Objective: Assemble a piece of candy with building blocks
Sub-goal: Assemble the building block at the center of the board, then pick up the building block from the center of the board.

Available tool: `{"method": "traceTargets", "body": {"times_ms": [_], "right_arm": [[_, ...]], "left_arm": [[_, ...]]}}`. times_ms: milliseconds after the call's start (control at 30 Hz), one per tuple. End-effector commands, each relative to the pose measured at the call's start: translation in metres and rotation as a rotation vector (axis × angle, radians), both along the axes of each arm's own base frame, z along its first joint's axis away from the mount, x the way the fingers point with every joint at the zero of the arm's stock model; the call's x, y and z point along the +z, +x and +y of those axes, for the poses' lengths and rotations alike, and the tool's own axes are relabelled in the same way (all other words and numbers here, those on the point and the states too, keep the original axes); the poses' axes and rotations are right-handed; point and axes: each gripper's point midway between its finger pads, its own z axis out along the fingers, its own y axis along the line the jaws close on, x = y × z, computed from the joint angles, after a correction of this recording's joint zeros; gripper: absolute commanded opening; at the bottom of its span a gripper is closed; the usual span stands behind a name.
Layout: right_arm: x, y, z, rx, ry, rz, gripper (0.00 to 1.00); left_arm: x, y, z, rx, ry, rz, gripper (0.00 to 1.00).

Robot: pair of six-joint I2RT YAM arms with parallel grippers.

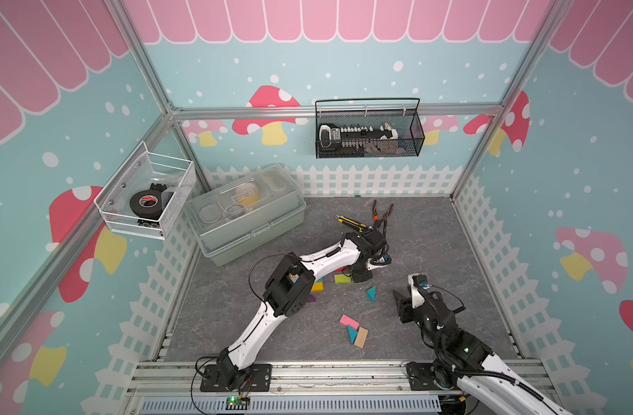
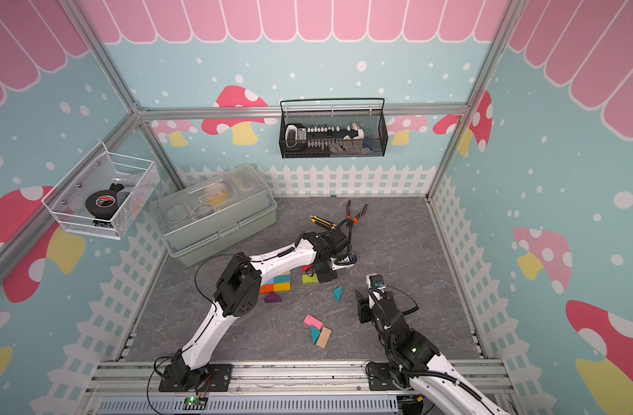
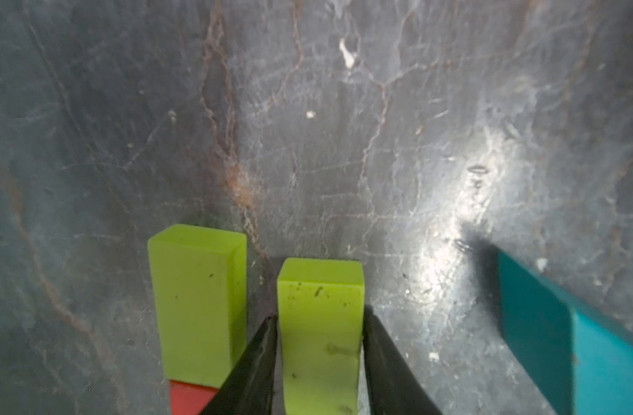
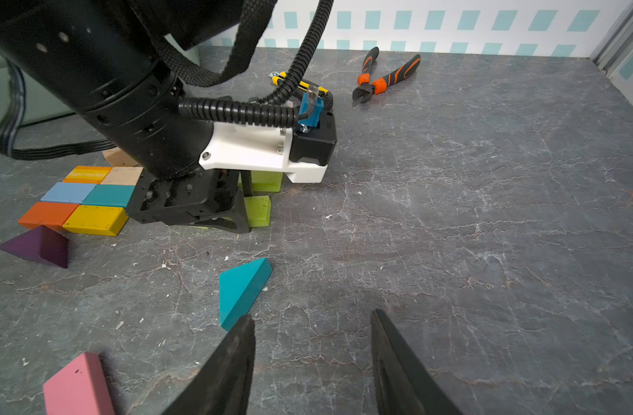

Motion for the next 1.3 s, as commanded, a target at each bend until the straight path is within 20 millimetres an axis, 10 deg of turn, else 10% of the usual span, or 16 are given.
{"method": "traceTargets", "body": {"times_ms": [0,233,467,767,1267], "right_arm": [[-0.001,0.001,0.0,-0.01,0.017,-0.001,0.52],[-0.002,0.001,0.0,-0.009,0.014,-0.001,0.52],[0.001,0.0,0.003,0.009,0.015,0.0,0.53],[0.003,-0.009,0.07,0.334,-0.056,0.236,0.51],[-0.051,-0.036,0.127,0.583,-0.326,0.529,0.51]], "left_arm": [[0.002,0.001,-0.003,-0.033,0.002,-0.002,0.41],[0.024,0.006,-0.003,-0.018,-0.023,-0.04,0.52],[0.1,0.015,-0.006,0.056,-0.166,-0.176,0.53],[0.202,-0.002,0.052,0.417,-0.435,-0.383,0.53],[0.184,-0.106,0.181,0.738,-0.526,-0.297,0.55]]}}
